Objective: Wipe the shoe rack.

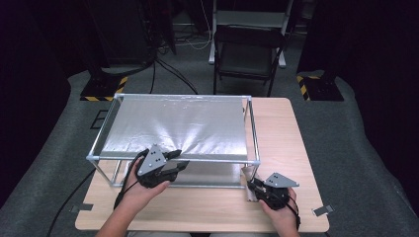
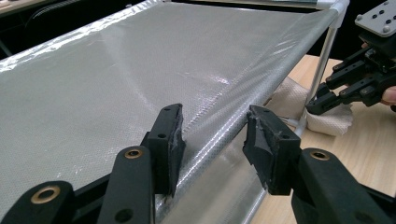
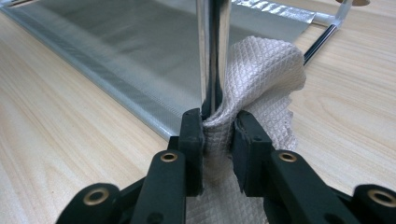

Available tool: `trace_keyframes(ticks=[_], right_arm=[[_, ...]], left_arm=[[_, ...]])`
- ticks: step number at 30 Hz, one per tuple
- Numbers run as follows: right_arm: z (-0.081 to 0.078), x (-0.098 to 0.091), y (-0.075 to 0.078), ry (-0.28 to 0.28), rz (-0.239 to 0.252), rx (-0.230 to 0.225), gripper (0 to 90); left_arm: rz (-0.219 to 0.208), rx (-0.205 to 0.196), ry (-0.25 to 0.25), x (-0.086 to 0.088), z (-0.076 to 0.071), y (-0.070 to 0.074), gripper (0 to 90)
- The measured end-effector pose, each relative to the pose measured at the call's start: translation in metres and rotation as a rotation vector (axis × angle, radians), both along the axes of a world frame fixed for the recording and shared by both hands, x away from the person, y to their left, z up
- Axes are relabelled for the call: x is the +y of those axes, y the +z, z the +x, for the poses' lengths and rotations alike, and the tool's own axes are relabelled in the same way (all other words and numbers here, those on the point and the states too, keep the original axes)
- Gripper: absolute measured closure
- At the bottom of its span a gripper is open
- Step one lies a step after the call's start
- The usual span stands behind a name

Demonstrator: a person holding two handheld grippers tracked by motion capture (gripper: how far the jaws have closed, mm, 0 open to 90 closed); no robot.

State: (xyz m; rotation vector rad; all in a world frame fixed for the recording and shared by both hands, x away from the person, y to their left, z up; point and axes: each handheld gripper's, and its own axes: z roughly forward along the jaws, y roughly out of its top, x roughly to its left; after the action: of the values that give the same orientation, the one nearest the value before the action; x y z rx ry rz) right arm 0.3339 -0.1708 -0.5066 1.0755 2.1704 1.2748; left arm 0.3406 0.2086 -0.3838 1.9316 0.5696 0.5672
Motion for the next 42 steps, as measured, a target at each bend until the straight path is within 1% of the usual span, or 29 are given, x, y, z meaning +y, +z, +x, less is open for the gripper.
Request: trace_keyframes(ticks=[4,5,6,7,8,10,12,13,14,15,17,18,19,20,21,28,29,30,31,32,34,35,36,37,38,40,42], right_arm=[[-0.001,-0.001,0.001,0.006,-0.01,0.003,75.4],[-0.002,-0.003,0.001,0.002,-0.013,0.0,75.4],[-0.003,-0.004,0.001,-0.002,-0.008,0.005,75.4],[-0.005,-0.006,0.002,-0.012,-0.007,0.012,75.5],[-0.006,-0.008,0.002,-0.009,-0.014,0.004,75.5],[-0.008,-0.014,0.002,-0.02,-0.017,0.003,75.5],[-0.011,-0.02,0.002,-0.035,-0.003,0.009,75.4],[-0.011,-0.024,0.002,-0.041,-0.009,0.004,75.3],[-0.013,-0.027,0.002,-0.045,-0.002,0.01,75.3],[-0.014,-0.03,0.002,-0.057,0.002,0.013,75.3],[-0.015,-0.036,0.001,-0.062,0.004,0.006,75.2],[-0.017,-0.038,0.001,-0.075,0.011,0.014,75.2],[-0.017,-0.041,0.001,-0.075,0.011,0.01,75.1],[-0.017,-0.042,0.001,-0.077,0.012,0.01,75.0],[-0.018,-0.044,0.001,-0.077,0.018,0.016,74.9],[-0.024,-0.051,0.001,-0.098,0.037,0.026,74.6],[-0.025,-0.052,0.001,-0.091,0.04,0.029,75.4],[-0.026,-0.053,0.001,-0.097,0.037,0.026,77.3],[-0.028,-0.054,0.0,-0.104,0.035,0.033,80.2],[-0.03,-0.057,0.0,-0.101,0.028,0.032,81.0],[-0.035,-0.06,0.0,-0.104,0.056,0.058,82.3],[-0.038,-0.061,0.0,-0.091,0.051,0.055,82.6],[-0.041,-0.059,0.001,-0.095,0.045,0.056,82.8],[-0.044,-0.057,0.003,-0.087,0.045,0.055,83.0],[-0.047,-0.055,0.004,-0.072,0.046,0.053,83.1],[-0.052,-0.048,0.006,-0.048,0.038,0.037,83.1],[-0.055,-0.041,0.009,-0.033,0.043,0.025,83.2]], left_arm=[[-0.003,0.003,-0.005,-0.002,-0.001,0.0,55.8],[-0.009,-0.003,-0.005,-0.004,-0.001,0.0,55.8],[-0.003,-0.003,-0.014,-0.005,-0.002,0.0,55.8],[-0.012,-0.001,-0.015,-0.008,-0.003,0.0,55.8],[-0.019,-0.001,-0.018,-0.01,-0.003,-0.001,55.8],[-0.023,0.003,-0.028,-0.016,-0.005,-0.001,55.7],[-0.02,-0.005,-0.038,-0.023,-0.006,-0.001,55.7],[-0.022,-0.005,-0.045,-0.026,-0.007,-0.001,55.7],[-0.02,-0.007,-0.052,-0.028,-0.007,-0.001,55.7],[-0.024,0.003,-0.057,-0.031,-0.008,-0.001,55.6],[-0.036,0.001,-0.064,-0.035,-0.008,-0.002,55.6],[-0.04,0.004,-0.062,-0.037,-0.008,-0.002,55.6],[-0.035,0.003,-0.07,-0.039,-0.008,-0.002,55.5],[-0.037,0.004,-0.058,-0.041,-0.009,-0.002,55.4],[-0.039,0.007,-0.063,-0.042,-0.009,-0.002,55.4],[-0.047,0.012,-0.051,-0.044,-0.009,-0.002,55.4],[-0.049,0.015,-0.049,-0.045,-0.009,-0.002,55.4],[-0.047,0.011,-0.047,-0.045,-0.009,-0.002,55.4],[-0.046,0.013,-0.049,-0.045,-0.009,-0.002,55.4],[-0.044,0.01,-0.048,-0.045,-0.009,-0.002,55.4],[-0.047,0.008,-0.049,-0.045,-0.009,-0.002,55.4],[-0.046,0.007,-0.051,-0.045,-0.009,-0.002,55.4],[-0.051,0.008,-0.05,-0.045,-0.009,-0.003,55.4],[-0.047,0.005,-0.054,-0.045,-0.009,-0.003,55.5],[-0.051,0.01,-0.054,-0.045,-0.009,-0.003,55.6],[-0.047,0.008,-0.057,-0.044,-0.008,-0.002,55.7],[-0.045,0.004,-0.057,-0.045,-0.009,-0.003,56.1]])
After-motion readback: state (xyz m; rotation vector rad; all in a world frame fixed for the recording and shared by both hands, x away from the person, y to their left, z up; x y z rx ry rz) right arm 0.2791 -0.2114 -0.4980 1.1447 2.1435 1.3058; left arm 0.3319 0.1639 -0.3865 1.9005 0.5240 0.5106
